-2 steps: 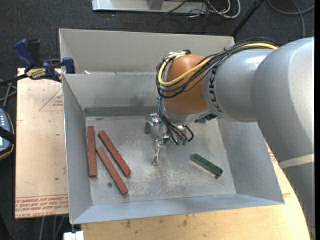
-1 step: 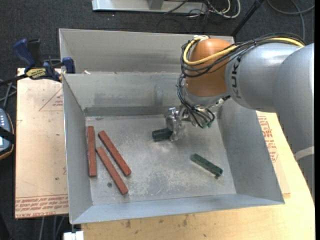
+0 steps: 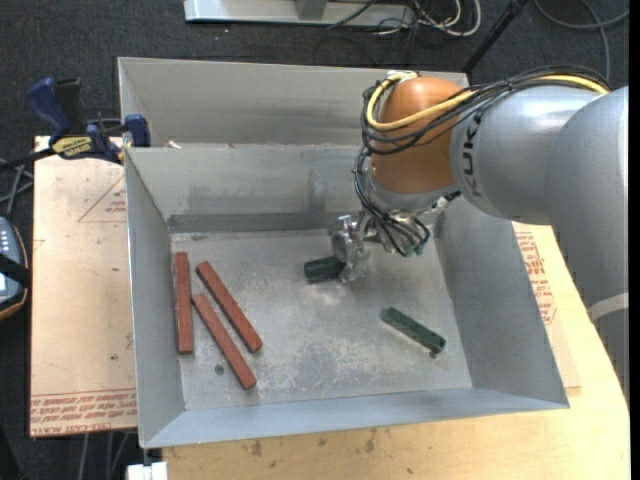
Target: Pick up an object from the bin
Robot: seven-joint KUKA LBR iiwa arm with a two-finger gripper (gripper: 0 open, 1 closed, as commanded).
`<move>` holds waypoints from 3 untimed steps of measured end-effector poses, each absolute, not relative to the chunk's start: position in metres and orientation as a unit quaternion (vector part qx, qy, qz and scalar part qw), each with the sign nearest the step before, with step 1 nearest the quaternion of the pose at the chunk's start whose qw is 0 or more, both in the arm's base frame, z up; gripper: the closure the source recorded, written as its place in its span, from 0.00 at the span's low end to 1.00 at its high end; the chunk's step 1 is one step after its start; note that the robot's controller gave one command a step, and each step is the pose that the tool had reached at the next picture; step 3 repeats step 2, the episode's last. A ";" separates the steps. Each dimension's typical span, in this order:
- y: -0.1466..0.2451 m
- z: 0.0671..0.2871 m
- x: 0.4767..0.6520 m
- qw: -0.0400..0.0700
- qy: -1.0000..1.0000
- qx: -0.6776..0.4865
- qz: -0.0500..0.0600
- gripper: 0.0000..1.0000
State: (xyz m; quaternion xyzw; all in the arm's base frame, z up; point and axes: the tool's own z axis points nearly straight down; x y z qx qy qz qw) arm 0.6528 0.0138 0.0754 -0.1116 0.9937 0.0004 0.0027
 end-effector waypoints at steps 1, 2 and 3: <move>0.010 0.127 0.651 0.000 0.995 -0.101 0.001 1.00; 0.042 0.203 0.642 0.002 0.990 -0.142 0.001 1.00; 0.042 0.203 0.642 0.002 0.990 -0.142 0.001 1.00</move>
Offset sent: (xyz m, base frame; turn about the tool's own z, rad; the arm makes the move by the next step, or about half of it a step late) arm -0.0117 0.0272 0.1275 -0.0636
